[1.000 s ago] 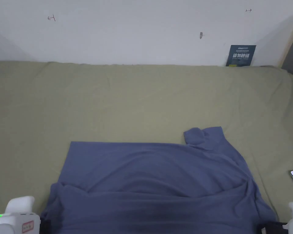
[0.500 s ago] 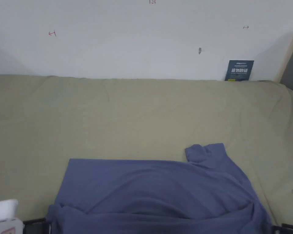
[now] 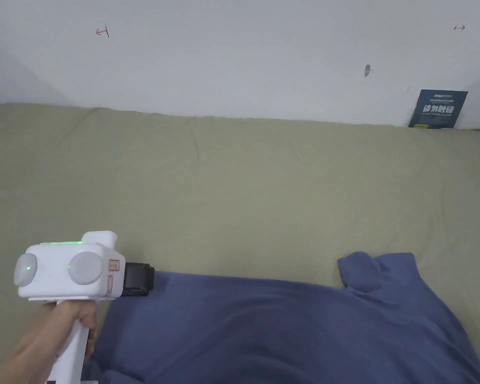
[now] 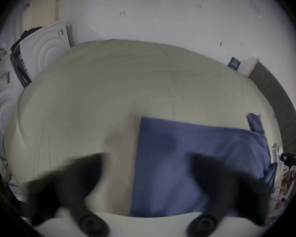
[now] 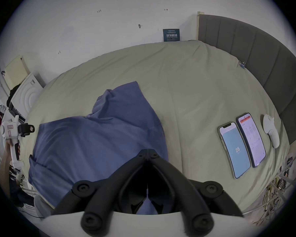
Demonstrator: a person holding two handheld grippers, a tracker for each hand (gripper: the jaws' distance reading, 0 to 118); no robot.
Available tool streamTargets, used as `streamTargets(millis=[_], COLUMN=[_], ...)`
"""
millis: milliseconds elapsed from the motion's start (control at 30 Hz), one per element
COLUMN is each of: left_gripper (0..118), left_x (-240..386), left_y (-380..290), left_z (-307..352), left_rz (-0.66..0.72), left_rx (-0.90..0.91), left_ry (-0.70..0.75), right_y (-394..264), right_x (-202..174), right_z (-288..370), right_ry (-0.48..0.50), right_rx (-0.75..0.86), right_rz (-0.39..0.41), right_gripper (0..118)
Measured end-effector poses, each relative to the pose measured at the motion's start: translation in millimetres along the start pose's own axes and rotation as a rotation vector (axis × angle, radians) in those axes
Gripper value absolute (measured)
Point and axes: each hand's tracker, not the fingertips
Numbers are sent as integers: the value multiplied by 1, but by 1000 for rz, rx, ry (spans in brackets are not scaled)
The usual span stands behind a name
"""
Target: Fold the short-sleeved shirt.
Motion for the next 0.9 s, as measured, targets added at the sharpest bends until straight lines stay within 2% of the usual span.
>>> streamTargets(millis=[33, 233, 300, 333, 400, 433, 467, 500, 600, 633, 667, 700, 733, 767, 800, 833, 900], left_gripper=[116, 114, 114, 108, 85, 58, 26, 5, 5, 5, 5, 5, 5, 5, 5, 5, 5], left_x=[-7, 4, 4, 4, 4, -1, -2, -3, 0, 0, 0, 0, -1, -1, -1, -1, -3], left_y=[33, 35, 34, 34, 32, 41, 42, 43, 40, 39, 39, 42, 42, 42, 42, 42, 43], left_z=[6, -25, -26, -23, -10, -11, -8, -6, -5, -6, -8, -9, -10, -11, -12, -12, -14], left_rz=[-12, -2, -40, -30, -13, -21, -61, -39, -36, -38, -36, -31, -28, -27, -23, -17, -6], left_rx=[-26, -94, -74, -77, -54, -71, -65, -48, -57, -60, -64, -69, -69, -71, -74, -74, -75], left_ry=[9, -12, 13, 6, 31, 14, 13, -41, -17, -17, -13, -17, -16, -17, -16, -17, -21], right_y=[2, 17, 21, 24, 31, 34, 38, 43, 55, 59, 64, 69, 72, 73, 71, 76, 73], right_x=[2, 10, 12, 12, 10, 9, 8, 9, 3, 1, -1, -4, -6, -5, -5, -4, -4], right_z=[-5, -21, -29, -33, -38, -41, -45, -55, -66, -68, -73, -79, -86, -94, -98, -102, -111], right_ry=[-4, -25, -27, -34, -44, -47, -52, -48, -48, -39, -23, -17, -1, 21, 35, 11, -4], right_rx=[-3, -34, -46, -51, -63, -64, -63, -65, -68, -68, -75, -95, -135, -178, -192, -164, -200], right_rz=[1, -24, -26, -18, -2, 1, 4, 10, 23, 36, 44, 47, 43, 46, 34, 69, 82], right_gripper=[0, 0, 0, 0, 0, 0, 0, 0, 0, 3, 25, 65, 114, 117, 116, 116, 116])
